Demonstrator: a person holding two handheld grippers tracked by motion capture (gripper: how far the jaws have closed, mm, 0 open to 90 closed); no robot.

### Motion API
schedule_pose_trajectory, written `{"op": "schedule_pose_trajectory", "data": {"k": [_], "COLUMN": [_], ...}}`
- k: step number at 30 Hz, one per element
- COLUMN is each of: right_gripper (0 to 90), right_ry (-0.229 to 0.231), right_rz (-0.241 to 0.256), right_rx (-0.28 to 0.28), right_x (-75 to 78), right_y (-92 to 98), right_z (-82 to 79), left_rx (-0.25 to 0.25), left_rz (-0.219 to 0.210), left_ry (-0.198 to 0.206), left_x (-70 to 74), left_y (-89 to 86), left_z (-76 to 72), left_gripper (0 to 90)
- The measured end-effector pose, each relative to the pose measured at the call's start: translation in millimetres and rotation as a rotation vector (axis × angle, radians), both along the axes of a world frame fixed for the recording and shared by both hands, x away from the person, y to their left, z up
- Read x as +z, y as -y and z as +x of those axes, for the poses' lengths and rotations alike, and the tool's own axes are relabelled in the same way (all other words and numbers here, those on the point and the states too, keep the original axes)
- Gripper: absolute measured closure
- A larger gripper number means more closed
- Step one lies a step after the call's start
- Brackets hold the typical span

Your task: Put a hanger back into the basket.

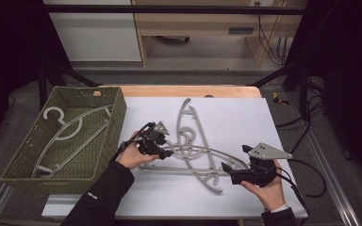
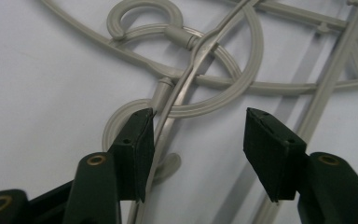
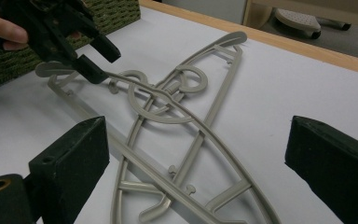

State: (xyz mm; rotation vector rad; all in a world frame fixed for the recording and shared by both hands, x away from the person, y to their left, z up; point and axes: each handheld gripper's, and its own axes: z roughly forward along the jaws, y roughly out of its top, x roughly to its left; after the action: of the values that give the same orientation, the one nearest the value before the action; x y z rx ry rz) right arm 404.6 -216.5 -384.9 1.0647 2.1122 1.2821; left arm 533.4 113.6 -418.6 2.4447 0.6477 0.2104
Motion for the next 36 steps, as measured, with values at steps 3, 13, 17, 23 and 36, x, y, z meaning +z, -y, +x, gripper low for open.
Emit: {"op": "schedule_pose_trajectory", "data": {"k": [3,13,17,23,36], "right_gripper": [6.8,6.9,6.9,7.0,7.0], "right_ry": [0.000,0.001,0.001,-0.004,-0.004], "right_rz": [0.001,0.002,0.002,0.004,-0.001], "right_rx": [-0.001,0.000,0.002,0.003,0.005], "right_x": [0.2,0.7,0.7,0.0,-0.5], "right_y": [0.4,1.2,1.1,-0.2,-0.3], "right_z": [0.2,-0.1,0.0,0.1,0.2], "left_rx": [0.014,0.010,-0.006,-0.019,-0.030], "left_rz": [-0.029,-0.019,-0.014,-0.013,0.083], "left_ry": [-0.004,-0.024,-0.034,-0.036,-0.092], "left_x": [-3.3,-14.4,-23.1,-29.1,-30.5], "left_y": [2.5,19.3,22.7,27.2,28.5], "left_z": [7.4,26.8,30.1,32.4,25.8], "left_gripper": [46.9,49.9,55.8,64.3,77.7]}}
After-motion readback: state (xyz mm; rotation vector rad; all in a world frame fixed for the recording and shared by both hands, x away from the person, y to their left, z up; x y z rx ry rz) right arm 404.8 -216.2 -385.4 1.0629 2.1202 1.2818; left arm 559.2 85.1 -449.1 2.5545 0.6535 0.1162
